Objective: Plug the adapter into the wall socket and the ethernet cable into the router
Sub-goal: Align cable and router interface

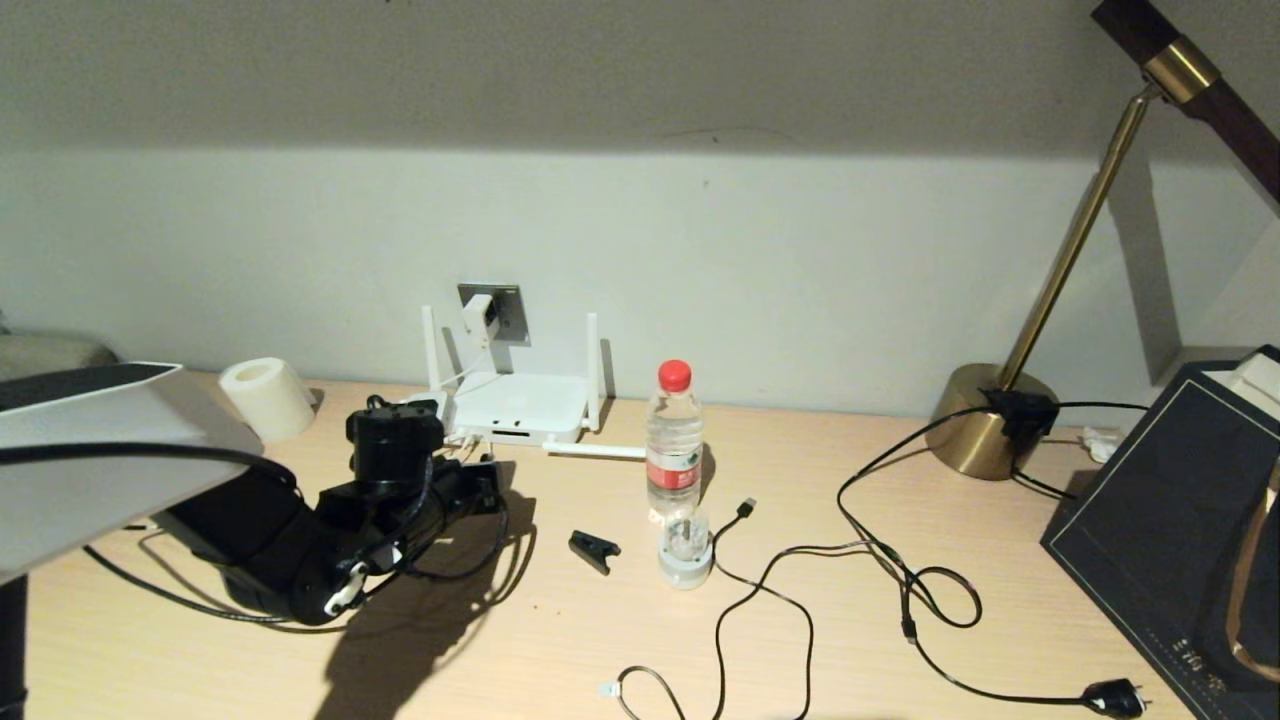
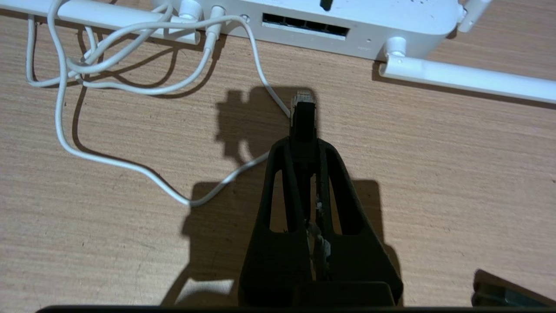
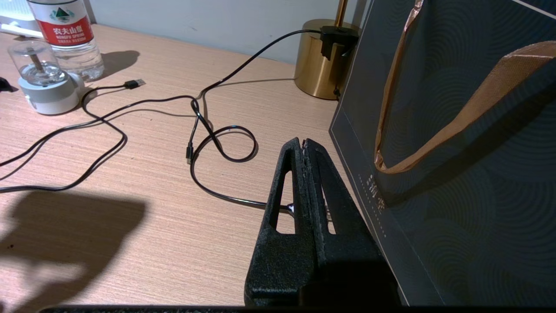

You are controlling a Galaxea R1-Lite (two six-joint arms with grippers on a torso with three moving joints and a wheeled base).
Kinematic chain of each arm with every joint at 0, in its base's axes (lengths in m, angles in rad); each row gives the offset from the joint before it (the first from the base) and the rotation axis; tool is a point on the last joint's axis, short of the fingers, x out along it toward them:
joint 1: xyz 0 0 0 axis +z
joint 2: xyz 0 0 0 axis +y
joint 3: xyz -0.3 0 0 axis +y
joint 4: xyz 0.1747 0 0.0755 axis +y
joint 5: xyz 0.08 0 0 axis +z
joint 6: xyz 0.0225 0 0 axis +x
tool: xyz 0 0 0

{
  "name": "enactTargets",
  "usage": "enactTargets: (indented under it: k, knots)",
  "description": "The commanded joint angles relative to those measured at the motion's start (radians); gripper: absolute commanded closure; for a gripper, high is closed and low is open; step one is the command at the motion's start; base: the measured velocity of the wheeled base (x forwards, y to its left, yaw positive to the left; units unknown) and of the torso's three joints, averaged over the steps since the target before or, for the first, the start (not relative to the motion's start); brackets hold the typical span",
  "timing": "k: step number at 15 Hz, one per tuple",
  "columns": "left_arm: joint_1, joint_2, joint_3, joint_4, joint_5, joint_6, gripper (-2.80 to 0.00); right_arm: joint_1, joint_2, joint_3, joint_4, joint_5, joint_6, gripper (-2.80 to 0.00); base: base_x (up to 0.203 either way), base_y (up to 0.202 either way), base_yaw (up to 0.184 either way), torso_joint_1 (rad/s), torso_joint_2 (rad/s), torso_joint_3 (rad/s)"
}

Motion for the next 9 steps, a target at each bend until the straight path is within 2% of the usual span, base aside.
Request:
enactTargets:
  k: [1, 9]
  knots:
    - [0.003, 0.031, -0.016, -0.005, 0.001, -0.001, 0.0, -0.001, 0.002, 0.023, -0.001, 0.0, 0.0, 0.0, 0.0, 0.0, 0.0, 0.0, 0.0, 0.0]
    - [0.04, 0.072, -0.054, -0.035, -0.023, 0.017, 0.0, 0.0, 0.002, 0.023, -0.001, 0.0, -0.001, 0.0, 0.0, 0.0, 0.0, 0.0, 0.0, 0.0]
